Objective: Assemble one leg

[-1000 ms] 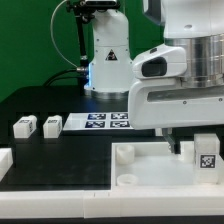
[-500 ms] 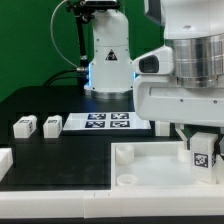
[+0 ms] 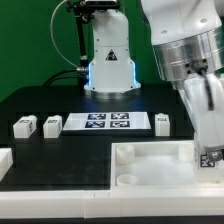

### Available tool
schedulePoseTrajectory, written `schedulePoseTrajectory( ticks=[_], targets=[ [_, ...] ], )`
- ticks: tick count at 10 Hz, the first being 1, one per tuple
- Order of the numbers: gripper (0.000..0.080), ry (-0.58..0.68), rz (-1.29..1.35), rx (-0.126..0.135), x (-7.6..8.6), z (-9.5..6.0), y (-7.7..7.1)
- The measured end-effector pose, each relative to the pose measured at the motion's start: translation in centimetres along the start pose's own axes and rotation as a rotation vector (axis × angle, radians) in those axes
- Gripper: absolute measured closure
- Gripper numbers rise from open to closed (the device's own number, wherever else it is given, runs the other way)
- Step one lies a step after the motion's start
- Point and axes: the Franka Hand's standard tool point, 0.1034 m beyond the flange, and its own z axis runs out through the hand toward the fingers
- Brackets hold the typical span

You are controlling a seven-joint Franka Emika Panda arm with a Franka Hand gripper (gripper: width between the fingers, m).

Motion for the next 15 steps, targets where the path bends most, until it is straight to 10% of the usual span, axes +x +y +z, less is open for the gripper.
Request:
schedulePoseTrajectory(
  ticks=[5, 6, 9, 12, 15],
  targets=[
    [0.0508, -0.004, 0.147, -0.001, 0.1, 0.2, 0.1],
    [0.0342, -0.004, 0.138, -0.003, 0.1, 0.2, 0.2],
    [0.0158, 0.017, -0.379, -0.162, -0.6, -0.1, 1.7],
    [0.0152, 0.001, -0.669, -0.156, -0.4, 0.0, 1.5],
    [0.0151, 0.057, -1.181, -0.232, 0.5, 0.0, 1.8]
  ],
)
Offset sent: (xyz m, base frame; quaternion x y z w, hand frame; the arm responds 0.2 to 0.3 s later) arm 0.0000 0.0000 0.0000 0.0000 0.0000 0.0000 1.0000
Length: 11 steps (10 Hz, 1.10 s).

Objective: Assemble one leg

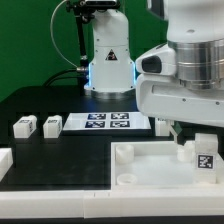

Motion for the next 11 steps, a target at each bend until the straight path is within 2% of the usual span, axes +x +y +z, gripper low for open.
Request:
schedulePoseTrajectory(
  ticks=[2, 4, 6, 7, 8, 9, 11],
  targets=[
    [0.0151, 0.023, -0.232, -0.002, 0.9, 0.0, 0.8],
    [0.0178, 0.041, -0.187, 0.008, 1.1, 0.1, 0.7],
    [0.0449, 0.040, -0.020, 0.012, 1.0, 0.1, 0.6],
    [0.0449, 0.034, 0.100, 0.022, 0.9, 0.1, 0.4],
    [0.0511, 0.025, 0.265, 0.037, 0.8, 0.1, 0.2],
    [0.0511, 0.002, 0.536, 0.075, 0.9, 0.0, 0.0],
    [0.0511, -0.009, 0.867, 0.143, 1.2, 0.2, -0.6]
  ],
)
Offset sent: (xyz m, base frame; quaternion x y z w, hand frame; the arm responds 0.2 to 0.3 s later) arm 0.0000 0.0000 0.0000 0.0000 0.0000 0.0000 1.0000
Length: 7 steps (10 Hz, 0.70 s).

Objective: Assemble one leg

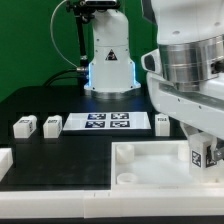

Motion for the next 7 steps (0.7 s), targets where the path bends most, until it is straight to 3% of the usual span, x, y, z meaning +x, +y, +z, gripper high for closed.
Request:
schedulePoseTrajectory(
  ticks=[1, 3, 6, 7],
  targets=[
    [0.0511, 0.002, 0.129, 0.004, -0.25, -0.06, -0.17],
    [0.0509, -0.015, 0.400, 0.042, 0.00, -0.14, -0.62],
    [0.0509, -0.009, 0.575, 0.048, 0.17, -0.20, -0.69],
    [0.0398, -0.009, 0.567, 0.048, 0.06, -0.18, -0.69]
  ],
)
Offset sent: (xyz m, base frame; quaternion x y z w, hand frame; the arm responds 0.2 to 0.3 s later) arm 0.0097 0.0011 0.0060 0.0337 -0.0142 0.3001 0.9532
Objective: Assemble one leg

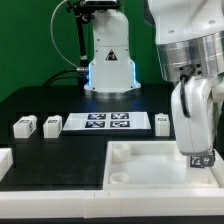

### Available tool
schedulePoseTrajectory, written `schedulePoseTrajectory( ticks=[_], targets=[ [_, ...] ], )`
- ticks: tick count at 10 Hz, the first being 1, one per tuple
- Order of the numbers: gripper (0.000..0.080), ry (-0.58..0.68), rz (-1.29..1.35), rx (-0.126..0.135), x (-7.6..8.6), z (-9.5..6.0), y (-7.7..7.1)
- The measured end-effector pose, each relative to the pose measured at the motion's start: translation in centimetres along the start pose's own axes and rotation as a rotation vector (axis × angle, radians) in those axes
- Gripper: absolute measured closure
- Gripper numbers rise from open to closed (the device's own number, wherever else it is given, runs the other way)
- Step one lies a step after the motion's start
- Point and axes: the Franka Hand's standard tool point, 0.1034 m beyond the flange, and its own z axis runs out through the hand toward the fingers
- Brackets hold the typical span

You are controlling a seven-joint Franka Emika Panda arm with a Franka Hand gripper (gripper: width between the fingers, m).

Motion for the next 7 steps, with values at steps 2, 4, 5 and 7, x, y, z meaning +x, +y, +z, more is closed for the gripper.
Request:
schedulePoseTrajectory(
  ticks=[2, 4, 5, 7],
  targets=[
    [0.0221, 0.000, -0.012, 0.000, 0.0, 0.0, 0.0],
    [0.0164, -0.001, -0.015, 0.001, -0.2, 0.0, 0.1],
    [0.0152, -0.011, -0.024, 0.009, -1.0, -0.8, 0.3],
    [0.0150, -0.033, -0.036, 0.021, -1.8, -2.9, 1.0]
  ],
)
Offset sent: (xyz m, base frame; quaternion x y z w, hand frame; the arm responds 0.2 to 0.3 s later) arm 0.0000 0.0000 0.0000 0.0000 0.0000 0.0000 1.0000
